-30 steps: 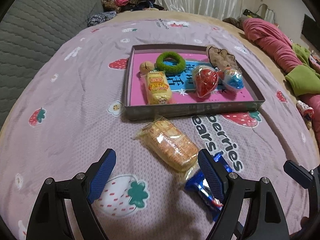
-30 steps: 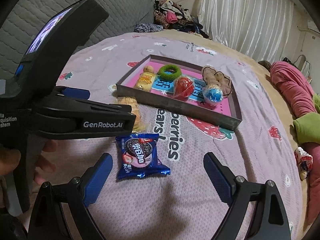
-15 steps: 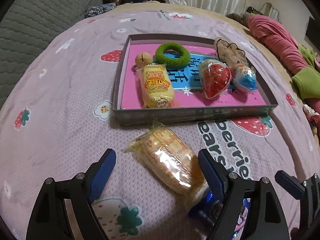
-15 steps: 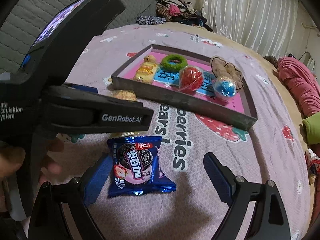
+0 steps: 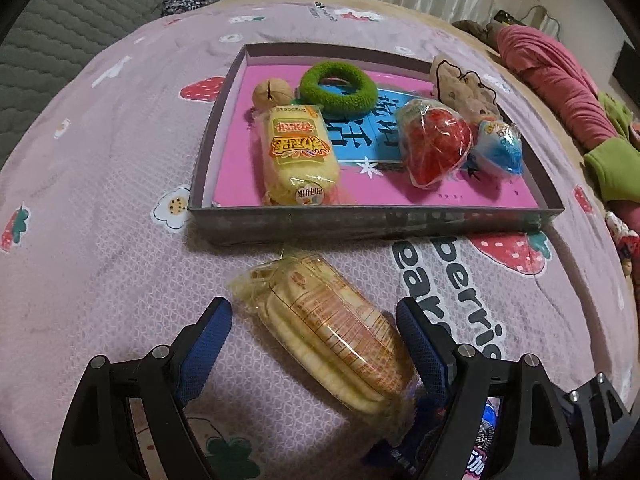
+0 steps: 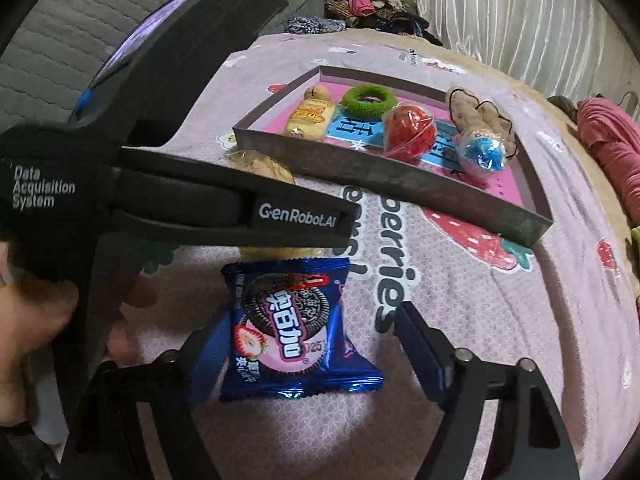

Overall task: Organize objects
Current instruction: 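Close the left tool on the rice-cracker bag while the right tool grasps the blue cookie pack, then lift the rice-cracker bag and blue cookie pack and carry both over the tray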

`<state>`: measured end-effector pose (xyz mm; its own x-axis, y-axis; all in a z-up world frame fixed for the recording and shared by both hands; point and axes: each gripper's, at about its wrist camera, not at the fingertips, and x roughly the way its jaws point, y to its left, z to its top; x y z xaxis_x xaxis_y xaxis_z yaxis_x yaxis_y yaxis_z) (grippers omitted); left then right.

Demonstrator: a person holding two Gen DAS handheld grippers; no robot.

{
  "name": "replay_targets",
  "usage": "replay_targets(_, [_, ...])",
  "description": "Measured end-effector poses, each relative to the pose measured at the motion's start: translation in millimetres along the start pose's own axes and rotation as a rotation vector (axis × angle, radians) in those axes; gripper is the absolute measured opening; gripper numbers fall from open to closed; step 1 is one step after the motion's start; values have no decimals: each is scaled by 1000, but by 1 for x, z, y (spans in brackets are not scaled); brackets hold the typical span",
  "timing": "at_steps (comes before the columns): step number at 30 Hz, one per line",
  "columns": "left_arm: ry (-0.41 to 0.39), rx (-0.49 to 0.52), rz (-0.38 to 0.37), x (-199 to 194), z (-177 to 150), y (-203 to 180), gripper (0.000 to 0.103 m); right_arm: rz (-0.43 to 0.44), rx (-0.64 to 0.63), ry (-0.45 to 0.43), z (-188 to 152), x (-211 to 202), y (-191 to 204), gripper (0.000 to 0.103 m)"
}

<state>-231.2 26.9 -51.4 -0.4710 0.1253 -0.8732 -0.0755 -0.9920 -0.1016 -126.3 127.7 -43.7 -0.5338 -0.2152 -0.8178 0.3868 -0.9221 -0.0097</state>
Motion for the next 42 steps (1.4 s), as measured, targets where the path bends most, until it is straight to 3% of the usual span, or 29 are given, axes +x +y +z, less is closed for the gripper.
replay_targets(7, [22,-13,-23,0,-2,2,85,43,-2,0,-1,2,3,58])
replay_targets(13, [52,-20,-43,-1,-4,2,83,65,5,0,-1,5,4,52])
replay_targets(16, [56,-24,-59,-3,-5,3,72,68,2,-2,-2,4,5,52])
replay_targets(20, [70,-35,-112,-7,-7,4,42,74,4,-2,-4,0,5,52])
replay_targets(25, [85,-26,-119,-12,-14,4,34,76,15,-7,-5,-9,5,52])
replay_targets(34, [75,-32,-130,-18,-16,12,30,81,30,-18,-9,-20,3,52])
replay_targets(42, [43,-19,-63,-36,-17,15,30,80,32,-33,-7,-31,4,52])
